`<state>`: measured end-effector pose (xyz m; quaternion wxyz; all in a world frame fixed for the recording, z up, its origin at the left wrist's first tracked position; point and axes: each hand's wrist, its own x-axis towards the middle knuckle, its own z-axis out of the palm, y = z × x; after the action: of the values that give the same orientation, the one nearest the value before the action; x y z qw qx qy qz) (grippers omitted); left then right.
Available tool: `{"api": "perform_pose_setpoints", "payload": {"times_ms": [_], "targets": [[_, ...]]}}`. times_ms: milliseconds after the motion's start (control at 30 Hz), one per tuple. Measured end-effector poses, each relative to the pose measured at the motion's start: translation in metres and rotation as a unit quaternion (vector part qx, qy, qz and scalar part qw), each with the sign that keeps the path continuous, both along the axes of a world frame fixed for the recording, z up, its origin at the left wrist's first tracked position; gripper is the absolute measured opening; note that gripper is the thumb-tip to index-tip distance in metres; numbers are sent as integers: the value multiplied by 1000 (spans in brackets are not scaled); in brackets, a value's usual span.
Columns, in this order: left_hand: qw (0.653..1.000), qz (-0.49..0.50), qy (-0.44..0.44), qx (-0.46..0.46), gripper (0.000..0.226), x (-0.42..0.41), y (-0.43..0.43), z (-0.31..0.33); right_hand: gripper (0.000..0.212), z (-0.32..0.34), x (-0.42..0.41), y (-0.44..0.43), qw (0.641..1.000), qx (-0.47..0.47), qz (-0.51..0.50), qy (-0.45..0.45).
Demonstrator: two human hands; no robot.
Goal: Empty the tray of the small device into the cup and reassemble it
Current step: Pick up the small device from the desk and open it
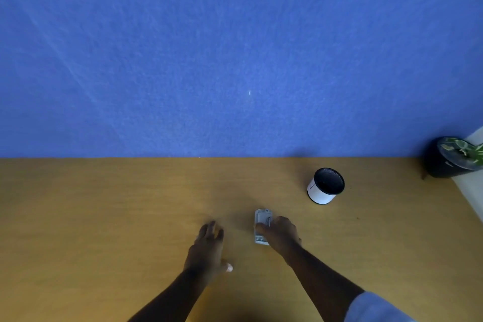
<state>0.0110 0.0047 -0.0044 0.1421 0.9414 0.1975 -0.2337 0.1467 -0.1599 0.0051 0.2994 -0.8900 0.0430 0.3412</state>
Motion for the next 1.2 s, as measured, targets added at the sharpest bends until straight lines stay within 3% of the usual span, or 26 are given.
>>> {"api": "perform_pose_setpoints", "payload": {"times_ms": [200, 367, 467, 533, 667, 833, 1000, 1200], "targets": [[999, 30, 15, -12, 110, 3, -6, 4, 38, 27, -12, -19, 998, 43, 17, -36], [981, 139, -43, -125, 85, 17, -21, 24, 33, 46, -24, -32, 997, 64, -8, -54], [938, 229, -119, -231, 51, 30, -35, 44, 42, 57, -30, -35, 996, 48, -6, -71], [890, 272, -174, -322, 23, 35, -46, 57, 42, 64, -34, -37, 995, 47, 0, -86], [816, 329, -231, -415, 19, 35, -66, 85, 46, 80, -44, -38, 990, 61, 0, -125], [839, 303, -229, -389, 21, 35, -75, 102, 39, 89, -56, -39, 984, 102, 10, -146], [834, 309, -204, -409, 22, 32, -73, 113, 38, 86, -67, -42, 976, 144, 10, -166], [815, 333, -192, -435, 23, 29, -68, 128, 14, 92, -61, -57, 934, 302, -154, -112]]}}
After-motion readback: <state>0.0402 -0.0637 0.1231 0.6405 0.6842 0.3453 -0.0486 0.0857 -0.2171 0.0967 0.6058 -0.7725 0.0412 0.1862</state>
